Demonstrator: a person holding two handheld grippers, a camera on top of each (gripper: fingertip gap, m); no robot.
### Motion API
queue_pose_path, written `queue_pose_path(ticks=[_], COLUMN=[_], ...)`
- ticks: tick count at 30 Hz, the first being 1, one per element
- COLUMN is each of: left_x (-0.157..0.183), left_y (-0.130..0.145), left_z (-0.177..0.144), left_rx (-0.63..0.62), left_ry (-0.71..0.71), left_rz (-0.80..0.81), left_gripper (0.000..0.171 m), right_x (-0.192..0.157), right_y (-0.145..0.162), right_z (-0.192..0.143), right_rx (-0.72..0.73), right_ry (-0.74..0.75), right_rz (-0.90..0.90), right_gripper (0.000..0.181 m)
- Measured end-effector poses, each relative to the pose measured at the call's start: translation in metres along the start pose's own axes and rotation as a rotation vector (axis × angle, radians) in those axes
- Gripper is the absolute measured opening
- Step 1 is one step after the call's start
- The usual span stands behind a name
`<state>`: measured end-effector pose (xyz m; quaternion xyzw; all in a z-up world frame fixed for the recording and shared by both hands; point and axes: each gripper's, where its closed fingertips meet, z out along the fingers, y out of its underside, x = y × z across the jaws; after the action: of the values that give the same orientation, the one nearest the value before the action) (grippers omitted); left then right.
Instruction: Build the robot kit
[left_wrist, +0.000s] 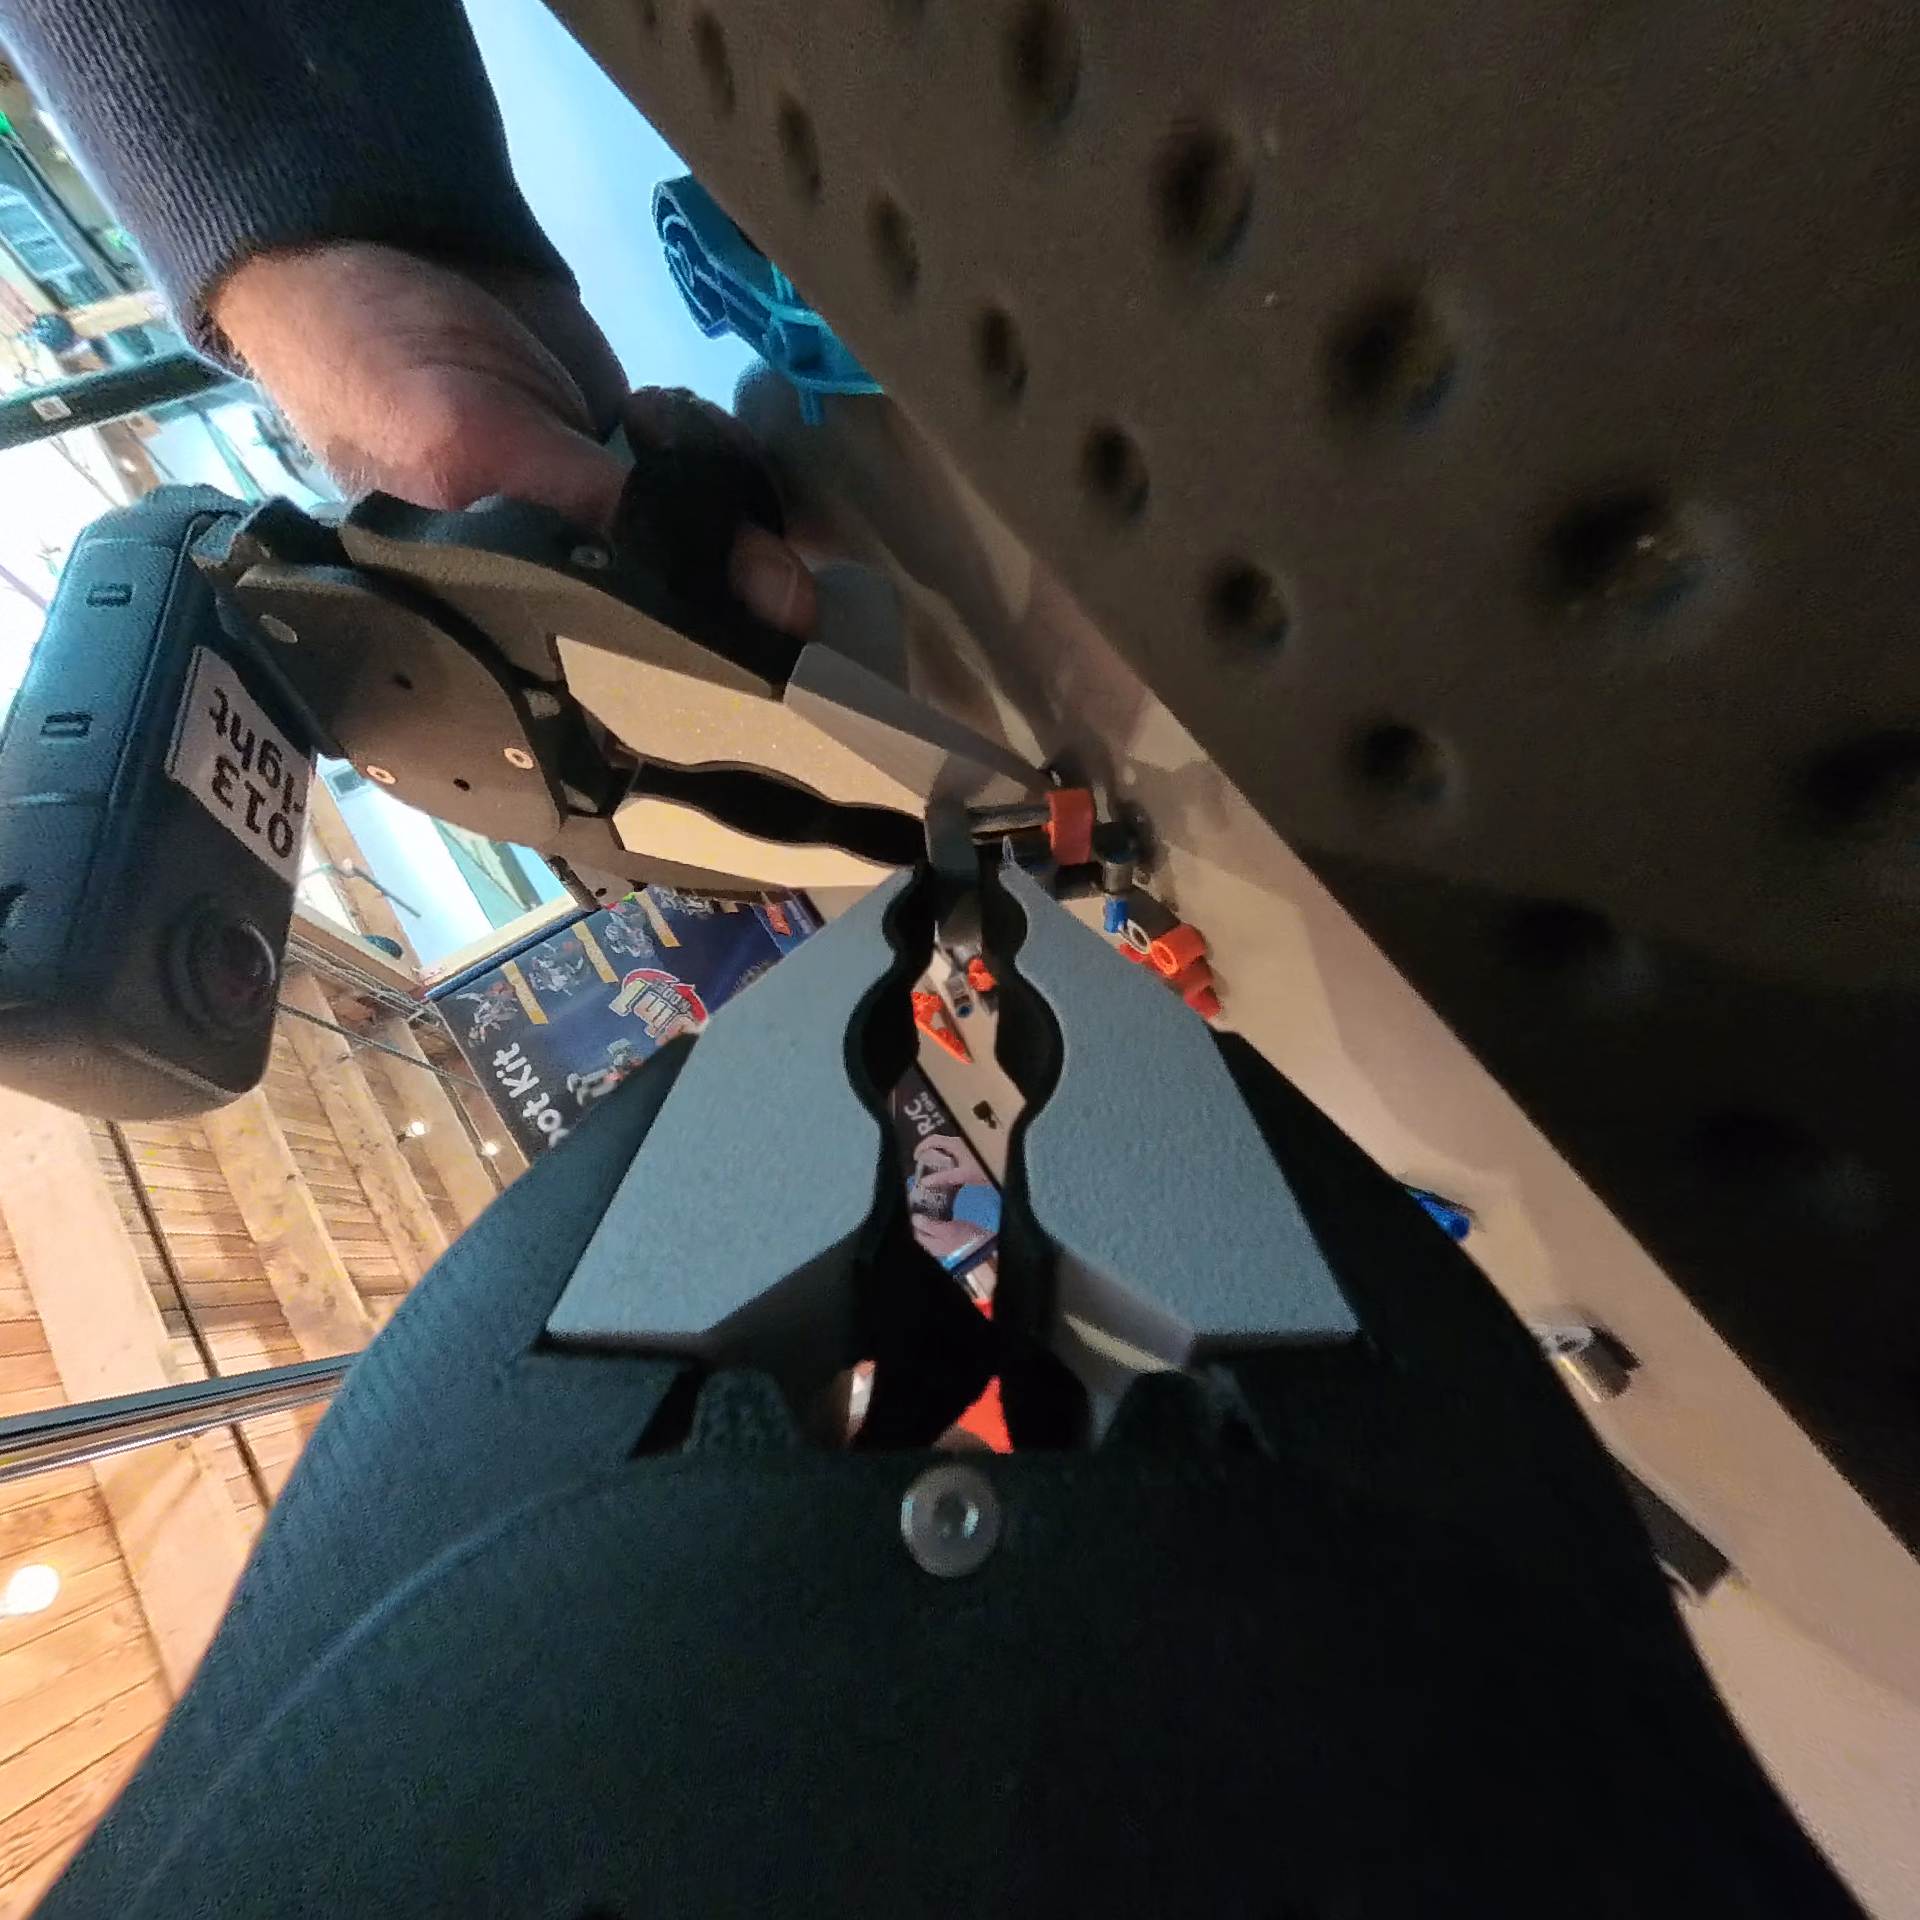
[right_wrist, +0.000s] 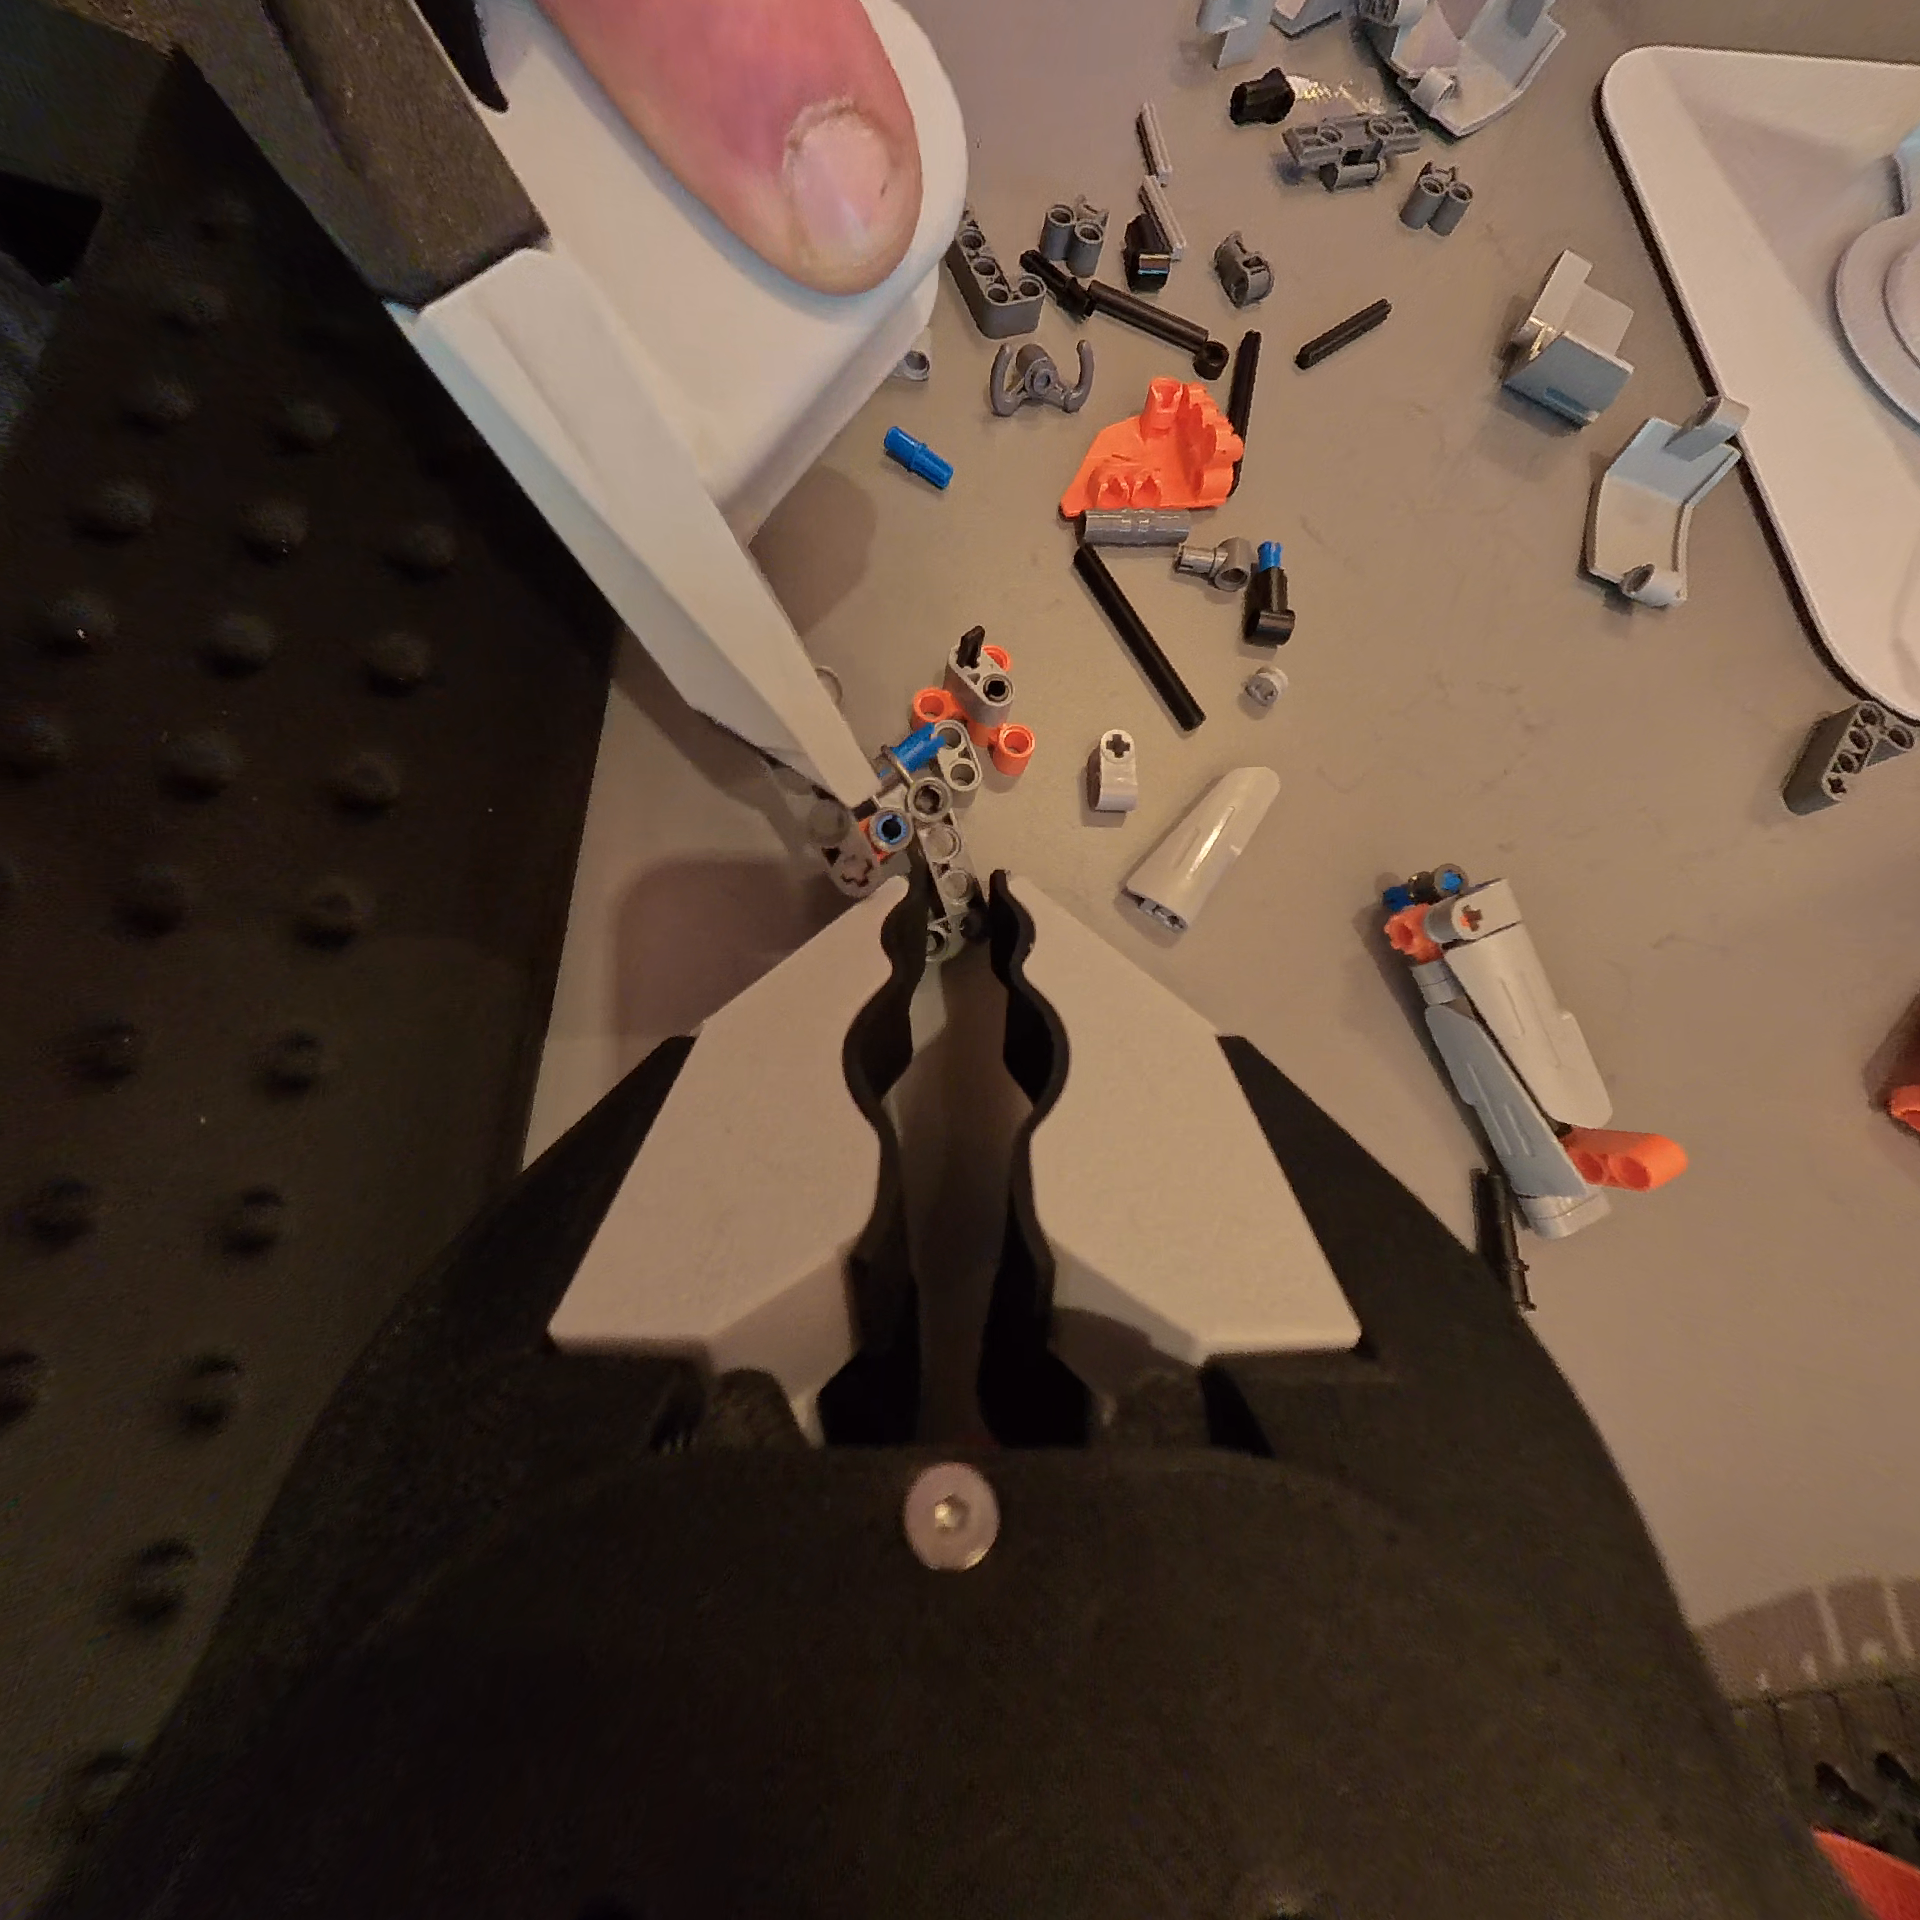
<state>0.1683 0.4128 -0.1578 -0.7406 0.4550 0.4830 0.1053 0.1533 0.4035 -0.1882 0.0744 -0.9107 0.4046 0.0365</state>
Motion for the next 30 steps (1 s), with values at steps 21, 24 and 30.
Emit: queue_pose_path(ticks=[21,24,30], left_x=[0.002,0.002,0.005], left_y=[-0.001,0.001,0.022], left_z=[0.0,0.0,0.002], left_rx=[0.014,0.014,-0.025], left_ry=[0.046,0.038,0.014], left_rz=[0.107,0.039,-0.147], left_gripper=[0.007,0.007,0.006], right_x=[0.001,0.001,0.011], right_y=[0.0,-0.001,-0.012], right_z=[0.0,-0.001,-0.013], right_rx=[0.003,0.012,0.073], right_ry=[-0.016,-0.02,0.067], right_rz=[0.027,0.03,-0.053], right_gripper=[0.009,0.009,0.019])
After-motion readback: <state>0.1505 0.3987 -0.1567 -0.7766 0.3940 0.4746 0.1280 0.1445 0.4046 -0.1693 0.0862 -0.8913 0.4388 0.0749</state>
